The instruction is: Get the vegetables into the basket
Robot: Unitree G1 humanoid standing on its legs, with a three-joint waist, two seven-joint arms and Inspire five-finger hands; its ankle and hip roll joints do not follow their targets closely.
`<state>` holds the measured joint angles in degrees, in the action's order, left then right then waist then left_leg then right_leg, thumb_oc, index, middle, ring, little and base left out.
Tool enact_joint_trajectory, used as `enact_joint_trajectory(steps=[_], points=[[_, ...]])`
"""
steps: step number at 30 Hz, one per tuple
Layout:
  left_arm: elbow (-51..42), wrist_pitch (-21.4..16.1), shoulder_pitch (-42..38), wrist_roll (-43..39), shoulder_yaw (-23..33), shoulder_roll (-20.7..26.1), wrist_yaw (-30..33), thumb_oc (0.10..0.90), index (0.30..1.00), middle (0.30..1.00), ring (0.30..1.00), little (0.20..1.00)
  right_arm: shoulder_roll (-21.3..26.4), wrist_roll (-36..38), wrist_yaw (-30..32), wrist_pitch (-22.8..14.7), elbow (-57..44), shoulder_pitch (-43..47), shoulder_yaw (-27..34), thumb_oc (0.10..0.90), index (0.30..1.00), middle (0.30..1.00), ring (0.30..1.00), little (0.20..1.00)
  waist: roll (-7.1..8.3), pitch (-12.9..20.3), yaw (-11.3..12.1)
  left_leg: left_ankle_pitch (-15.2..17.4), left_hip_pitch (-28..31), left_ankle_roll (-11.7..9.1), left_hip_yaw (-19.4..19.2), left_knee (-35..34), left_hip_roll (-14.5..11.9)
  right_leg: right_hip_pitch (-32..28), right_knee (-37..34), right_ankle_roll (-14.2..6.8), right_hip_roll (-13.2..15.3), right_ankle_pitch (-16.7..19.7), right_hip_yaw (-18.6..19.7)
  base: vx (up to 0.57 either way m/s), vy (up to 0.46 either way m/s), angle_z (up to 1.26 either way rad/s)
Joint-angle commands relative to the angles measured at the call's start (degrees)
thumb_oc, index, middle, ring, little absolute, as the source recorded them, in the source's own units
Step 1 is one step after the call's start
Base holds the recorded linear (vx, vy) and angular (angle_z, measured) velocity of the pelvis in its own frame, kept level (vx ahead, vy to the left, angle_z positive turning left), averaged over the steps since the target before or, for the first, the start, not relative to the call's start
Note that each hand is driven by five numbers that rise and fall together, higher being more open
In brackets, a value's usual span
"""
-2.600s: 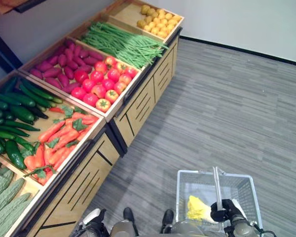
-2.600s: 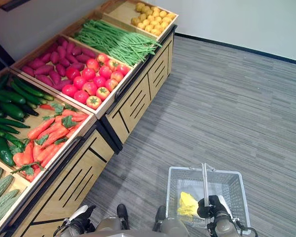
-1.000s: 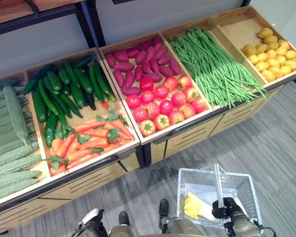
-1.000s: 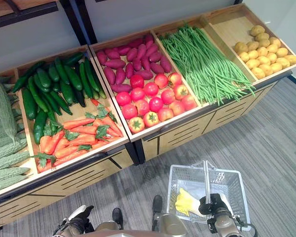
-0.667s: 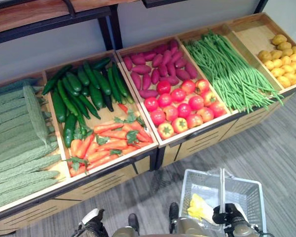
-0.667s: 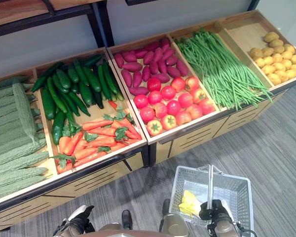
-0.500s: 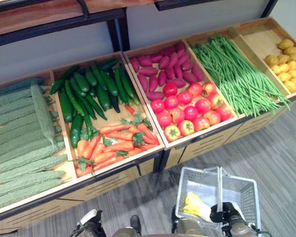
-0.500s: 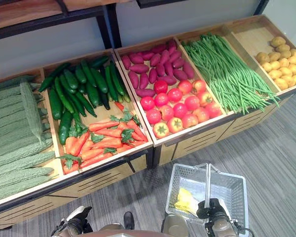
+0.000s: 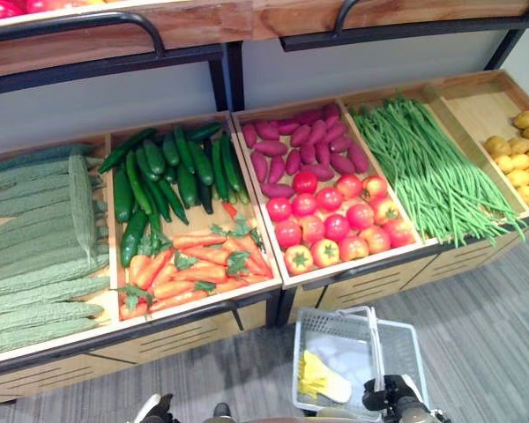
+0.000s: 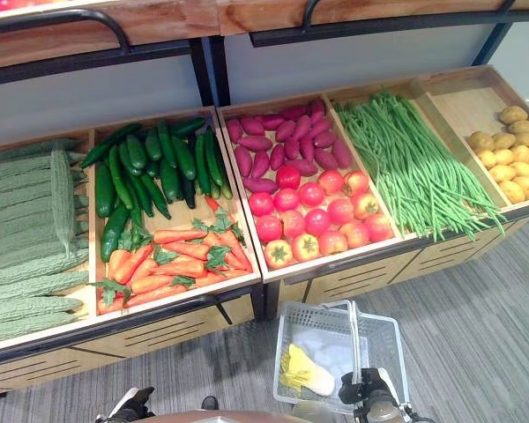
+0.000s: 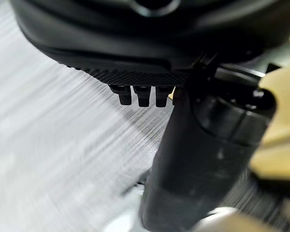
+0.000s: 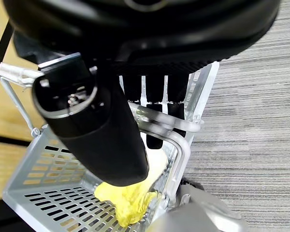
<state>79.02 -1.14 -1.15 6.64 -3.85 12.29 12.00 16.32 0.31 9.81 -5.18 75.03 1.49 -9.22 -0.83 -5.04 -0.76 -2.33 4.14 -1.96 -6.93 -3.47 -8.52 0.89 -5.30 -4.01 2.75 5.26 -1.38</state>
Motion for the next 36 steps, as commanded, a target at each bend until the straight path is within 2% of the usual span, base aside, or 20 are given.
enact_joint_trajectory(steps=[1,4,8,12,13,15,17,19,22,23,24,25,26,27,29,30,32,33,34,36], points=[[3.28,-0.56,-2.4,-13.32,4.98,3.59,5.06,0.9,1.0,1.0,1.0,1.0,3.32,-3.02,1.47,0.36,2.91,-1.86,-0.45,0.4,0.3,0.3,0.3,0.3,3.88,0.57,-0.04,-0.74,-1.51,-3.43,1.33,-1.53,1.68,0.38,0.38,-3.84,3.75,1.24,-0.88,0.03,-0.062,0.03],[5.37,-1.76,-2.47,-26.2,16.49,5.07,11.5,0.9,1.0,1.0,1.0,1.0,3.05,-4.22,1.83,0.42,3.46,-2.35,-0.17,0.4,0.3,0.3,0.3,0.3,3.74,1.38,0.07,-0.59,-1.02,-3.75,1.24,-1.53,1.39,-0.48,0.3,-3.59,3.6,0.69,-1.17,0.04,-0.037,0.06],[7.52,-2.74,-1.49,-31.6,25.95,10.36,17.62,0.9,1.0,1.0,1.0,1.0,3.66,-5.56,1.94,0.19,2.71,-3.4,-0.57,0.4,0.3,0.3,0.3,0.3,3.58,2.01,0.06,-0.12,-0.22,-4.09,1.06,-1.53,1.3,-1.26,0.3,-3.63,3.57,0.18,-1.29,0.01,0.002,-0.01],[7.13,-3.45,-1.95,-29.98,27.17,15.52,20.52,0.9,1.0,1.0,1.0,1.0,4.1,-5.85,1.97,-0.55,1.55,-4.13,-1.72,0.4,0.3,0.3,0.3,0.3,3.6,2.36,-0.02,0.22,0.24,-4.32,0.72,-1.53,1.53,-1.63,0.3,-3.97,3.85,0.27,-1.29,0.0,0.006,-0.03],[7.14,-3.45,-1.95,-29.96,27.16,15.55,20.52,0.9,1.0,1.0,1.0,1.0,4.07,-5.85,1.98,-0.55,1.53,-4.15,-1.72,0.4,0.3,0.3,0.3,0.3,3.63,2.36,0.01,0.23,0.27,-4.32,0.69,-1.53,1.54,-1.64,0.3,-3.98,3.86,0.27,-1.26,0.0,0.0,0.0],[-0.21,-5.42,-2.88,-25.52,26.01,19.4,26.46,0.9,1.0,1.0,1.0,1.0,3.72,-6.15,2.34,-1.31,1.52,-4.67,-2.41,0.4,0.3,0.3,0.3,0.3,3.6,2.4,0.16,0.32,0.37,-4.35,0.79,-1.53,1.82,-1.65,0.3,-4.26,4.14,0.49,-1.43,0.0,0.0,0.0],[-1.63,-5.59,-3.13,-24.05,26.02,20.38,27.71,0.9,1.0,1.0,1.0,1.0,3.73,-5.92,2.46,-1.62,1.74,-4.77,-2.41,0.4,0.3,0.3,0.3,0.3,3.55,2.41,0.39,0.32,0.32,-4.35,0.91,-1.53,1.87,-1.62,0.3,-4.36,4.25,0.55,-1.62,0.0,0.0,0.0],[-10.76,-7.61,-3.07,-18.57,25.92,24.95,34.2,0.9,1.0,1.0,1.0,1.0,3.35,-5.86,2.95,-2.12,2.43,-5.26,-2.4,0.4,0.3,0.3,0.3,0.3,3.58,2.6,0.71,0.38,0.18,-4.41,1.23,-1.53,2.03,-1.52,0.3,-4.62,4.49,0.65,-1.85,0.0,0.0,0.0],[-28.94,-5.12,-1.43,-3.88,23.1,29.51,40.51,0.9,1.0,1.0,1.0,1.0,2.84,-6.03,3.24,-2.93,3.12,-5.89,-1.91,0.4,0.3,0.3,0.3,0.3,3.76,2.59,1.2,0.47,-0.02,-4.41,1.84,-1.53,2.23,-1.54,0.3,-4.84,4.83,0.77,-2.12,-0.01,0.001,0.07],[-29.5,-4.71,-1.18,-3.58,23.29,29.33,40.57,0.9,1.0,1.0,1.0,1.0,2.81,-6.05,3.26,-2.96,3.14,-5.93,-1.91,0.4,0.3,0.3,0.3,0.3,3.78,2.61,1.19,0.48,0.0,-4.41,1.85,-1.53,2.24,-1.58,0.3,-4.84,4.84,0.74,-2.14,0.0,-0.006,0.11],[-39.1,-3.37,-0.47,4.03,21.94,30.51,41.29,0.9,1.0,1.0,1.0,1.0,2.77,-5.49,3.41,-3.17,4.02,-5.77,-1.07,0.4,0.3,0.3,0.3,0.3,3.85,2.45,1.52,0.51,-0.24,-4.37,2.29,-1.53,2.27,-1.61,0.3,-4.97,5.01,0.74,-2.47,0.0,-0.004,0.07],[-39.57,-3.04,-0.26,4.28,22.12,30.32,41.25,0.9,1.0,1.0,1.0,1.0,2.78,-5.49,3.42,-3.21,4.07,-5.76,-1.07,0.4,0.3,0.3,0.3,0.3,3.84,2.44,1.5,0.51,-0.23,-4.37,2.31,-1.53,2.28,-1.63,0.3,-4.98,5.02,0.73,-2.49,0.0,-0.002,0.1],[-47.06,-2.59,0.65,9.83,21.34,30.73,39.27,0.9,1.0,1.0,1.0,1.0,3.13,-5.32,3.19,-3.1,4.77,-5.65,-0.42,0.4,0.3,0.3,0.3,0.3,3.75,2.38,1.44,0.63,-0.29,-4.3,2.48,-1.53,2.31,-1.64,0.3,-5.05,5.12,0.74,-2.6,0.0,0.009,0.11],[-46.56,-2.43,0.77,11.41,21.04,31.45,37.68,0.9,1.0,1.0,1.0,1.0,3.46,-5.23,2.88,-2.86,4.87,-5.41,-0.46,0.4,0.3,0.3,0.3,0.3,3.65,2.47,1.15,0.73,-0.19,-4.28,2.31,-1.53,2.32,-1.61,0.3,-5.09,5.18,0.78,-2.4,0.0,0.014,0.1],[-53.36,-5.53,-0.24,12.62,18.63,32.29,32.29,0.9,1.0,1.0,1.0,1.0,3.87,-5.43,2.55,-2.89,4.3,-5.23,-0.3,0.4,0.3,0.3,0.3,0.3,3.44,2.5,0.73,0.86,0.0,-4.2,2.03,-1.53,2.41,-1.58,0.3,-5.1,5.2,0.91,-2.09,0.0,0.01,-0.06],[-57.7,-9.58,-1.6,10.0,15.59,33.74,25.57,0.9,1.0,1.0,1.0,1.0,4.7,-5.68,2.28,-2.81,2.52,-4.77,-0.6,0.4,0.3,0.3,0.3,0.3,3.2,2.54,0.12,0.85,0.15,-4.23,1.54,-1.53,2.31,-1.46,0.3,-5.12,5.16,1.08,-1.61,0.0,0.018,-0.13],[-56.74,-9.56,-1.78,9.51,15.46,34.31,25.58,0.9,1.0,1.0,1.0,1.0,4.82,-5.69,2.11,-2.8,2.1,-4.8,-0.77,0.4,0.3,0.3,0.3,0.3,3.16,2.53,0.06,0.85,0.2,-4.25,1.38,-1.53,2.29,-1.41,0.3,-5.09,5.13,1.13,-1.5,0.0,0.006,-0.15],[-57.98,-11.12,-2.05,8.71,14.01,35.49,22.31,0.9,1.0,1.0,1.0,1.0,5.17,-5.82,1.86,-2.88,1.28,-4.66,-1.03,0.4,0.3,0.3,0.3,0.3,3.01,2.54,-0.27,0.83,0.24,-4.26,1.23,-1.53,2.26,-1.3,0.3,-5.12,5.13,1.24,-1.35,0.0,0.004,-0.13],[-56.92,-12.87,-3.52,6.59,10.77,38.83,16.5,0.9,1.0,1.0,1.0,1.0,5.7,-5.97,1.02,-3.01,0.15,-4.69,-1.42,0.4,0.3,0.3,0.3,0.3,2.85,2.59,-0.64,0.85,0.4,-4.27,0.71,-1.53,2.2,-1.09,0.3,-5.21,5.0,1.47,-0.84,0.0,0.009,-0.1],[-56.93,-13.9,-4.79,4.68,7.68,41.68,11.05,0.9,1.0,1.0,1.0,1.0,6.15,-6.23,0.27,-3.18,-0.67,-4.76,-1.7,0.4,0.3,0.3,0.3,0.3,2.65,2.6,-1.11,0.84,0.5,-4.28,0.31,-1.53,2.13,-0.88,0.3,-5.29,4.9,1.7,-0.34,0.0,0.01,-0.12]])
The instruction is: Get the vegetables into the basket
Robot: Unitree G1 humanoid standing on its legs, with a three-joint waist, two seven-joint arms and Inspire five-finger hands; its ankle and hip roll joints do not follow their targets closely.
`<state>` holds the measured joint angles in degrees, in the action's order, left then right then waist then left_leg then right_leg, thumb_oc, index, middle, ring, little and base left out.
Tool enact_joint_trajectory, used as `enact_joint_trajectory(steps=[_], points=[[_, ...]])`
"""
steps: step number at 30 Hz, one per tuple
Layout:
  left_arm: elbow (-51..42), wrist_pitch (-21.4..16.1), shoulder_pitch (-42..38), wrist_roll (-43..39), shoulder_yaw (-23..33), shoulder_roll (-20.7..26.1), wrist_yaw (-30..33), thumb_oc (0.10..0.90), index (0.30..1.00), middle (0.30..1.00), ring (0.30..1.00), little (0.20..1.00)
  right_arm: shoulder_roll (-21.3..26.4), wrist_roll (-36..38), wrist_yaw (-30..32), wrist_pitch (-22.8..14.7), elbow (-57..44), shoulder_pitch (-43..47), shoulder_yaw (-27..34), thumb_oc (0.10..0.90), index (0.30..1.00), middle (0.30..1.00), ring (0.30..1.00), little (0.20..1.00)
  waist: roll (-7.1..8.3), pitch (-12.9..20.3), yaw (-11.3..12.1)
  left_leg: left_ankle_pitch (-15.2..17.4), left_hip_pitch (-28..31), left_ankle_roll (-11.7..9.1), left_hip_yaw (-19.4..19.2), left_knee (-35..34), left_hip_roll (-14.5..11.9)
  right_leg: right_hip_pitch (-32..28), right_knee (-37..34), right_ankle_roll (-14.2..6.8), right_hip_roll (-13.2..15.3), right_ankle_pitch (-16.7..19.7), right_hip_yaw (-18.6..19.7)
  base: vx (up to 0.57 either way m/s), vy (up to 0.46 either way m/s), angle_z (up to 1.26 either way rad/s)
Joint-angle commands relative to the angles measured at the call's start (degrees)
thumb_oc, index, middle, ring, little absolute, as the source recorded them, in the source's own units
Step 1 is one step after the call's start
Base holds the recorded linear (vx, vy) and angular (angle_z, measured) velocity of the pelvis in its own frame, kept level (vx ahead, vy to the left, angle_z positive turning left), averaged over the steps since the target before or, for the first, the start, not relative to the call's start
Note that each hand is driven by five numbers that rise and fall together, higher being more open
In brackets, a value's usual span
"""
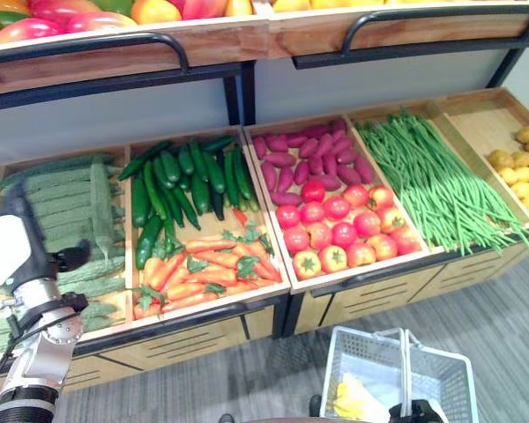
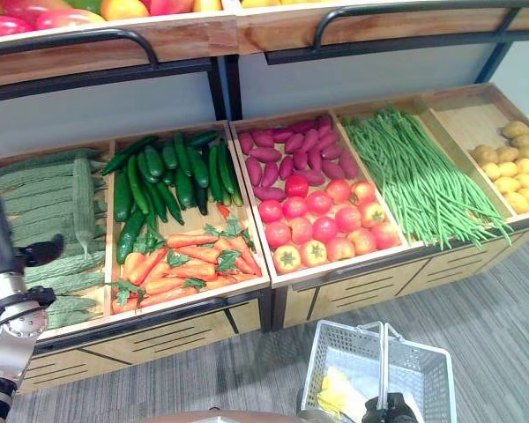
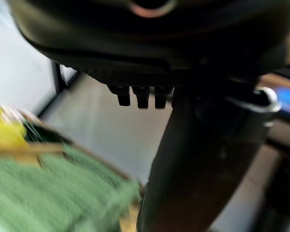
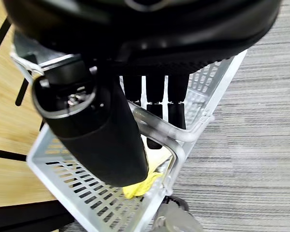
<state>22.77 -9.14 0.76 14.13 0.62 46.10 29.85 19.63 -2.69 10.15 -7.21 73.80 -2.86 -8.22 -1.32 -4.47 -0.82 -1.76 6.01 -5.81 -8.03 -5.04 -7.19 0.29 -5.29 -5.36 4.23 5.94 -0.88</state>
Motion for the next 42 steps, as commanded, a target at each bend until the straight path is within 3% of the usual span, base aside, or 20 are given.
enact_joint_trajectory(steps=[1,4,7,15,20,22,33,42], points=[[-1.04,-6.46,-7.21,-3.81,1.47,9.3,-9.5,0.9,1.0,1.0,1.0,1.0,3.07,-3.38,-0.39,-1.25,0.26,-0.5,-2.86,0.4,0.3,0.3,0.3,0.3,2.97,2.02,-1.36,0.24,-1.35,-0.45,1.23,0.04,0.75,-0.17,0.29,-3.99,3.38,1.13,-0.68,0.0,0.007,-0.14],[-1.22,-7.55,-8.78,-5.96,-2.4,12.93,-15.27,0.9,1.0,1.0,1.0,1.0,3.5,-3.55,-1.27,-1.36,-0.38,-0.78,-2.88,0.4,0.3,0.3,0.3,0.3,2.81,2.08,-1.77,0.31,-1.24,-0.5,0.92,0.04,0.72,0.09,0.29,-4.1,3.29,1.26,-0.28,0.01,0.006,-0.11],[-2.48,-9.01,-13.28,-3.63,-11.32,17.87,-21.57,0.9,1.0,1.0,1.0,1.0,3.91,-3.92,-2.1,-1.72,-0.83,-0.86,-3.17,0.4,0.3,0.3,0.3,0.3,2.55,2.16,-2.57,0.47,-1.09,-0.54,0.38,0.04,0.64,0.42,0.29,-4.38,3.3,1.51,0.32,0.01,0.004,-0.03],[-2.15,-9.48,-21.92,-0.73,-23.99,20.24,-27.53,0.9,1.0,1.0,1.0,1.0,4.22,-4.34,-2.73,-1.32,-0.47,-0.62,-3.5,0.4,0.3,0.3,0.3,0.3,2.22,1.84,-3.63,0.86,-0.82,-0.46,-0.34,0.04,0.84,0.79,0.29,-4.75,3.51,1.84,0.85,0.01,0.01,-0.08],[-2.0,-9.69,-24.99,0.0,-27.71,19.51,-27.89,0.9,1.0,1.0,1.0,1.0,4.14,-4.36,-2.71,-1.34,-0.51,-0.19,-3.67,0.4,0.3,0.3,0.3,0.3,2.2,1.55,-3.7,0.9,-0.89,-0.48,-0.4,0.04,0.81,0.92,0.29,-4.8,3.61,1.9,0.86,0.0,0.001,-0.01],[-2.1,-10.18,-28.33,3.63,-32.89,19.93,-28.43,0.9,1.0,1.0,1.0,1.0,4.36,-4.36,-2.62,-1.34,-0.78,0.43,-4.1,0.4,0.3,0.3,0.3,0.3,2.06,1.19,-4.06,0.95,-1.0,-0.46,-0.62,0.04,0.87,1.16,0.29,-4.92,3.59,1.99,1.09,0.0,0.0,0.0],[-0.76,-9.15,-28.53,9.33,-34.3,17.42,-26.33,0.9,1.0,1.0,1.0,1.0,4.69,-4.35,-2.3,-0.86,-0.45,0.65,-3.66,0.4,0.3,0.3,0.3,0.3,1.76,-0.02,-4.44,1.07,-1.12,-0.34,-1.15,0.04,0.92,1.57,0.29,-4.87,3.55,1.95,1.39,0.0,0.002,-0.02],[10.55,-6.01,-28.53,17.0,-34.6,9.92,-20.39,0.9,1.0,1.0,1.0,1.0,4.94,-4.2,-1.38,-0.9,-0.47,1.8,-3.99,0.4,0.3,0.3,0.3,0.3,1.88,-2.01,-5.02,0.77,-2.29,-0.14,-1.47,0.04,0.97,3.1,0.29,-4.75,3.31,2.42,2.02,-0.01,0.006,-0.03]])
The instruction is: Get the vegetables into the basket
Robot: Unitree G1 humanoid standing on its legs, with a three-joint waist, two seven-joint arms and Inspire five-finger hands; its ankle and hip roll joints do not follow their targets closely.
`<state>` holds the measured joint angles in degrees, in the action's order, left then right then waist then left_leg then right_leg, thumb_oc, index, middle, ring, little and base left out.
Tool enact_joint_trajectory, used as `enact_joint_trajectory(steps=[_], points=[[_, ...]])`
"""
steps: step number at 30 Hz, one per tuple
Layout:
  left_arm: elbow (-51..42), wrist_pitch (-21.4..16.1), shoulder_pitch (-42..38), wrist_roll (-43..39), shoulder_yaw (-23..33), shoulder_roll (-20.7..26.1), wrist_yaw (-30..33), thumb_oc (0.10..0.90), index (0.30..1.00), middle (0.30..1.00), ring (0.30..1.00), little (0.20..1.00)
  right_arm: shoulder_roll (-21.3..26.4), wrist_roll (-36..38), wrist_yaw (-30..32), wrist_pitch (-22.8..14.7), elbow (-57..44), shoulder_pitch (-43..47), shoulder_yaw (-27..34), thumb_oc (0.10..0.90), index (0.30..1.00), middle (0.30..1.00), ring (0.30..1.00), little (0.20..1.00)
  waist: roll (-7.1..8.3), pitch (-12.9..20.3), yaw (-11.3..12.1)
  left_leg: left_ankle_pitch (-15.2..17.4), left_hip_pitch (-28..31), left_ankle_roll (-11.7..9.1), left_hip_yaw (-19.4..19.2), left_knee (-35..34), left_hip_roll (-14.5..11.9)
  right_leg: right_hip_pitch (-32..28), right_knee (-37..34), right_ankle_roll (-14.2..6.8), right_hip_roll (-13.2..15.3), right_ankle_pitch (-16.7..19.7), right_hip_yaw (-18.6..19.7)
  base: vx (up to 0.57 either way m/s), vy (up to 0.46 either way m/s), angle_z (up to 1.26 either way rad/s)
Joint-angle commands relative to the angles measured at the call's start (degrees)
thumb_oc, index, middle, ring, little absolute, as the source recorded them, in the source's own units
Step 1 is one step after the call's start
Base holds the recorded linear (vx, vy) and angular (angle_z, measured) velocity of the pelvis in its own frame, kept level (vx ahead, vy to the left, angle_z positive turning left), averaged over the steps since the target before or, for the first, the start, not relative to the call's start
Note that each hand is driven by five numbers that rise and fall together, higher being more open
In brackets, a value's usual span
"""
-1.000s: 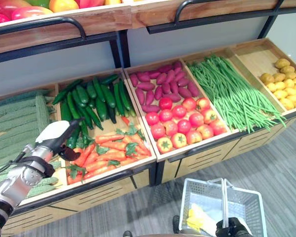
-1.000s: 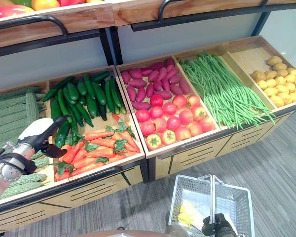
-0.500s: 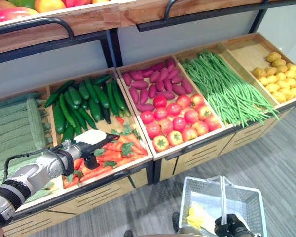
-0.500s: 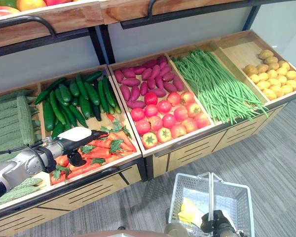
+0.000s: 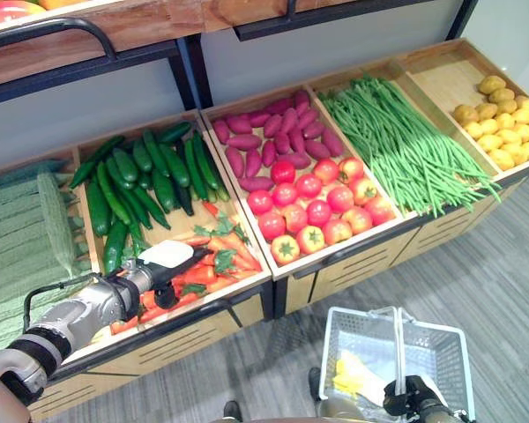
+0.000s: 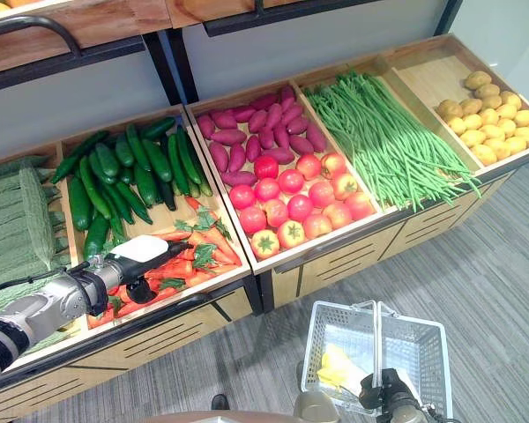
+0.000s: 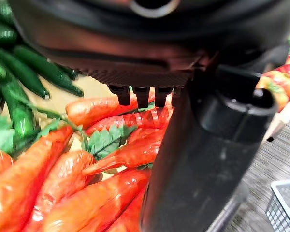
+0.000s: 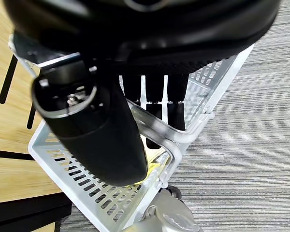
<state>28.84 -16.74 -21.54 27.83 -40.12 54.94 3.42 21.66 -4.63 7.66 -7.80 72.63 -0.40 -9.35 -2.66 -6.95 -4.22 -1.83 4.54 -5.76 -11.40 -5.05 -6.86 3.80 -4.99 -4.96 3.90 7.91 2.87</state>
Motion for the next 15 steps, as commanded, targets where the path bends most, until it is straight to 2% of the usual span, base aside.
enact_joint_trajectory(steps=[1,2,3,4,5,15], points=[[5.19,1.96,-6.57,3.66,5.88,0.33,6.39,0.9,1.0,1.0,1.0,1.0,2.93,-2.27,1.19,-0.37,0.73,-0.55,-2.92,0.4,0.3,0.3,0.3,0.3,3.24,0.39,-1.64,0.81,-0.91,-0.15,1.85,0.05,0.65,-0.26,-0.01,-5.14,3.6,0.51,-1.67,0.0,0.0,0.0],[5.28,1.96,-6.66,3.68,5.8,0.26,6.44,0.9,1.0,1.0,1.0,1.0,2.94,-2.27,1.19,-0.37,0.74,-0.55,-2.89,0.4,0.3,0.3,0.3,0.3,3.23,0.4,-1.6,0.8,-0.93,-0.15,1.84,0.05,0.65,-0.23,-0.01,-5.14,3.6,0.52,-1.65,0.0,0.0,0.0],[7.39,2.57,-7.5,5.05,5.31,-1.06,7.61,0.718,0.745,0.745,0.745,0.745,2.86,-2.27,1.42,-0.41,0.8,-0.16,-3.3,0.4,0.3,0.3,0.3,0.3,3.41,0.14,-1.81,0.78,-1.14,-0.08,1.73,0.05,0.62,0.05,-0.01,-5.13,3.53,0.61,-1.47,0.0,0.0,0.0],[7.81,2.72,-7.69,5.58,5.01,-1.32,7.82,0.412,0.316,0.316,0.316,0.316,2.83,-2.28,1.52,-0.39,0.85,-0.04,-3.41,0.4,0.3,0.3,0.3,0.3,3.43,0.08,-1.84,0.8,-1.16,-0.08,1.69,0.05,0.61,0.17,-0.01,-5.13,3.53,0.64,-1.32,0.0,0.0,0.0],[9.92,3.01,-7.85,6.35,4.57,-2.21,8.59,0.4,0.3,0.3,0.3,0.3,2.79,-2.3,1.74,-0.51,0.92,0.15,-3.76,0.4,0.3,0.3,0.3,0.3,3.56,0.06,-1.96,0.85,-1.11,-0.03,1.54,0.05,0.59,0.28,-0.01,-5.12,3.46,0.65,-1.1,0.01,0.005,-0.04],[12.19,3.51,-7.96,8.03,4.08,-3.99,9.09,0.4,0.3,0.3,0.3,0.3,2.62,-2.49,2.08,-0.49,1.04,-0.62,-3.9,0.4,0.3,0.3,0.3,0.3,3.95,0.46,-1.99,1.49,-0.06,0.04,0.98,0.05,0.71,-0.46,-0.01,-5.07,3.51,0.32,-0.82,0.01,0.004,-0.03]])
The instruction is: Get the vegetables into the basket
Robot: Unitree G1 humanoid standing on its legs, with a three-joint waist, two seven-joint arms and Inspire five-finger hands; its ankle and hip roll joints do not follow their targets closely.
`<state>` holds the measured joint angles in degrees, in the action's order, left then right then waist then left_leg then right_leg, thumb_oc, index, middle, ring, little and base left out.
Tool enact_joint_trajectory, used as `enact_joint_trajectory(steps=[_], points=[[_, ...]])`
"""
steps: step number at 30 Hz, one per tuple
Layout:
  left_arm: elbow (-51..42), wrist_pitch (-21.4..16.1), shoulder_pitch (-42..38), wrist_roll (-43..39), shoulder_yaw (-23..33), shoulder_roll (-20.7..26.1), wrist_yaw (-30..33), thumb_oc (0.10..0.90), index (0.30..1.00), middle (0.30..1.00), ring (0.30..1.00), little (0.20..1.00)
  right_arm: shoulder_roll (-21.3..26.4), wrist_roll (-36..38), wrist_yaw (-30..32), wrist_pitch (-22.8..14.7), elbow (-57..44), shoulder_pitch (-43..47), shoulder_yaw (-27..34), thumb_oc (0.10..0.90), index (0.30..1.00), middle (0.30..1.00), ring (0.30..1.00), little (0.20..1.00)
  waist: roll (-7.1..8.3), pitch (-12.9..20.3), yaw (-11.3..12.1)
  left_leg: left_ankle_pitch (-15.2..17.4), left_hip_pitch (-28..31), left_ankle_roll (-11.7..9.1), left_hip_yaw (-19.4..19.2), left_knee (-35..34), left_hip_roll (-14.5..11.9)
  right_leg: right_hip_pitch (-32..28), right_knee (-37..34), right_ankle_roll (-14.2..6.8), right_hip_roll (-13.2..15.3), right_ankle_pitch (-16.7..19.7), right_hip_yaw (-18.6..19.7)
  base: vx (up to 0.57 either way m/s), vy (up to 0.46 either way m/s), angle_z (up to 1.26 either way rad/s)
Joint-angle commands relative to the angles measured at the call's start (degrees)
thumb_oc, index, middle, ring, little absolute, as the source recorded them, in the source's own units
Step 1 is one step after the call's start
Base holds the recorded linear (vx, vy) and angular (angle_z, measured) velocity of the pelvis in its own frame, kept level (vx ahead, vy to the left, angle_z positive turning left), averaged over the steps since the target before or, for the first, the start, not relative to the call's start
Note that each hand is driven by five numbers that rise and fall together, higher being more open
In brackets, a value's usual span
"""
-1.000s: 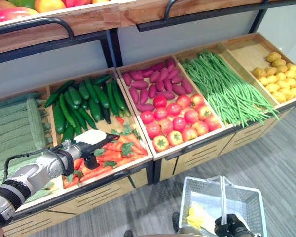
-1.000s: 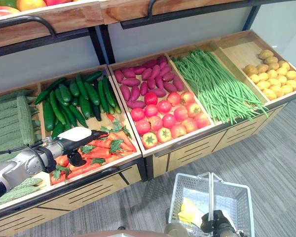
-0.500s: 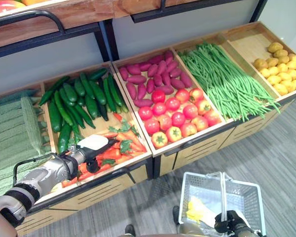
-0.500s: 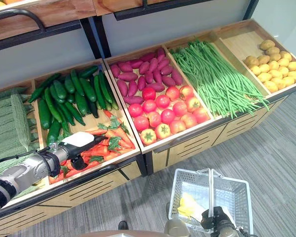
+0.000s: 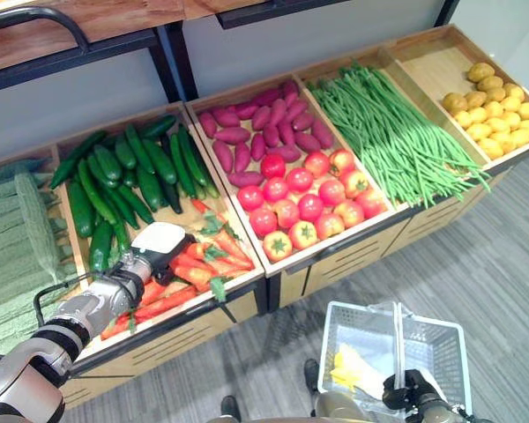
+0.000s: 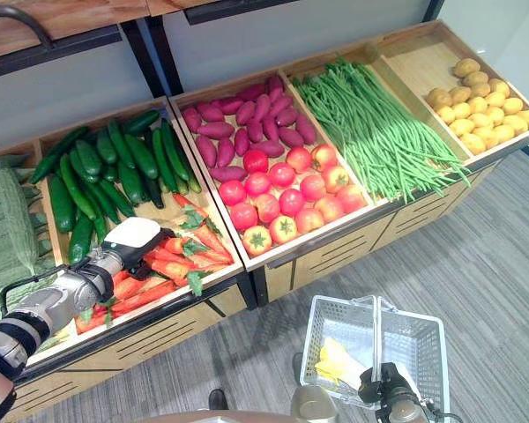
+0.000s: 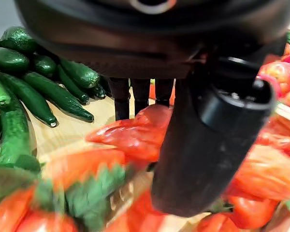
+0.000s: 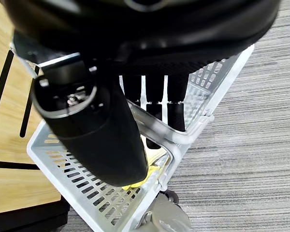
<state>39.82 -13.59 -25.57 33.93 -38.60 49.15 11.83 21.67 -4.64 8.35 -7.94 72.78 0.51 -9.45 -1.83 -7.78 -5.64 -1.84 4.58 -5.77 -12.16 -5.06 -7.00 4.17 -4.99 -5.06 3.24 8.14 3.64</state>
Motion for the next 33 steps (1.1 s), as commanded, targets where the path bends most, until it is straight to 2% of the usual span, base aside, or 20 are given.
enact_joint_trajectory(steps=[1,7,14,16,19,22,24,26,27,33], points=[[0.76,0.38,-3.94,2.09,2.63,2.01,0.72,0.4,0.3,0.3,0.3,0.3,2.63,-2.54,1.49,-0.32,0.9,-1.61,-3.74,0.4,0.3,0.3,0.3,0.3,3.15,1.31,-0.49,1.52,-0.05,0.04,1.71,0.06,0.84,-0.92,-0.01,-4.97,4.18,0.04,-1.69,0.0,0.0,0.0],[-1.87,0.76,-4.72,2.73,4.29,4.34,1.94,0.4,0.3,0.3,0.3,0.3,2.45,-2.89,1.71,-0.22,1.04,-2.07,-3.52,0.4,0.3,0.3,0.3,0.3,3.24,2.03,-0.1,1.75,0.72,-0.02,1.92,0.06,0.84,-1.9,-0.01,-5.0,4.29,-0.25,-2.16,0.0,0.0,0.0],[-8.35,0.56,-6.47,1.68,7.65,10.21,4.14,0.4,0.3,0.3,0.3,0.3,2.25,-2.95,1.43,-0.19,0.81,-2.49,-3.32,0.4,0.3,0.3,0.3,0.3,3.35,3.38,0.62,1.78,1.22,-0.03,2.74,0.06,0.82,-3.2,-0.01,-5.03,4.51,-0.7,-3.13,0.01,-0.002,0.04],[-11.7,0.36,-5.05,0.46,10.68,12.43,4.63,0.4,0.3,0.3,0.3,0.3,1.95,-2.97,1.15,-0.02,0.91,-2.79,-3.12,0.4,0.3,0.3,0.3,0.3,3.62,3.84,1.07,1.8,1.43,-0.05,3.13,0.06,0.85,-3.83,-0.01,-5.02,4.69,-0.89,-3.64,0.01,0.001,0.06],[-12.79,0.33,-1.68,-3.0,15.68,11.79,5.77,0.4,0.3,0.3,0.3,0.3,1.6,-3.02,0.94,0.03,1.01,-2.91,-2.79,0.4,0.3,0.3,0.3,0.3,3.92,4.01,1.35,1.84,1.58,-0.04,3.4,0.06,0.95,-4.13,-0.01,-4.96,4.82,-0.93,-4.01,0.0,0.01,0.07],[-13.7,0.05,3.5,-10.61,23.19,7.74,6.71,0.4,0.3,0.3,0.3,0.3,1.03,-3.27,0.86,0.32,1.0,-2.89,-2.59,0.4,0.3,0.3,0.3,0.3,4.39,4.11,1.63,1.87,1.65,0.05,3.69,0.06,1.04,-4.29,-0.01,-4.83,4.87,-1.02,-4.07,0.0,0.004,0.03],[-16.03,-0.37,7.12,-16.51,28.75,3.46,7.3,0.4,0.3,0.3,0.3,0.3,0.67,-3.59,0.88,0.43,0.79,-2.9,-2.5,0.4,0.3,0.3,0.3,0.3,4.6,4.14,1.64,1.94,1.8,0.08,3.81,0.06,1.06,-4.53,-0.01,-4.7,5.0,-1.08,-4.19,0.01,0.015,0.05],[-18.53,-1.24,11.4,-25.74,35.48,-4.21,8.2,0.4,0.3,0.3,0.3,0.3,-0.03,-4.32,0.97,0.91,0.58,-2.77,-2.17,0.4,0.3,0.3,0.3,0.3,5.16,4.36,1.97,2.16,1.89,0.18,4.05,0.06,1.12,-4.8,-0.01,-4.47,5.15,-1.37,-4.37,0.02,0.032,0.02],[-19.41,-1.55,12.18,-28.41,36.86,-6.49,9.12,0.4,0.3,0.3,0.3,0.3,-0.18,-4.55,1.02,0.97,0.55,-2.74,-2.21,0.4,0.3,0.3,0.3,0.3,5.31,4.34,2.04,2.17,1.88,0.2,4.04,0.06,1.13,-4.84,-0.01,-4.42,5.19,-1.37,-4.42,0.0,0.0,0.0],[-24.92,-2.67,14.32,-32.44,39.94,-13.15,12.12,0.4,0.3,0.3,0.3,0.3,-0.68,-5.21,1.33,1.16,0.18,-2.74,-2.45,0.4,0.3,0.3,0.3,0.3,5.67,4.36,2.19,2.42,1.89,0.33,4.21,0.06,1.25,-5.12,-0.01,-4.33,5.35,-1.61,-4.34,0.0,0.004,0.02]])
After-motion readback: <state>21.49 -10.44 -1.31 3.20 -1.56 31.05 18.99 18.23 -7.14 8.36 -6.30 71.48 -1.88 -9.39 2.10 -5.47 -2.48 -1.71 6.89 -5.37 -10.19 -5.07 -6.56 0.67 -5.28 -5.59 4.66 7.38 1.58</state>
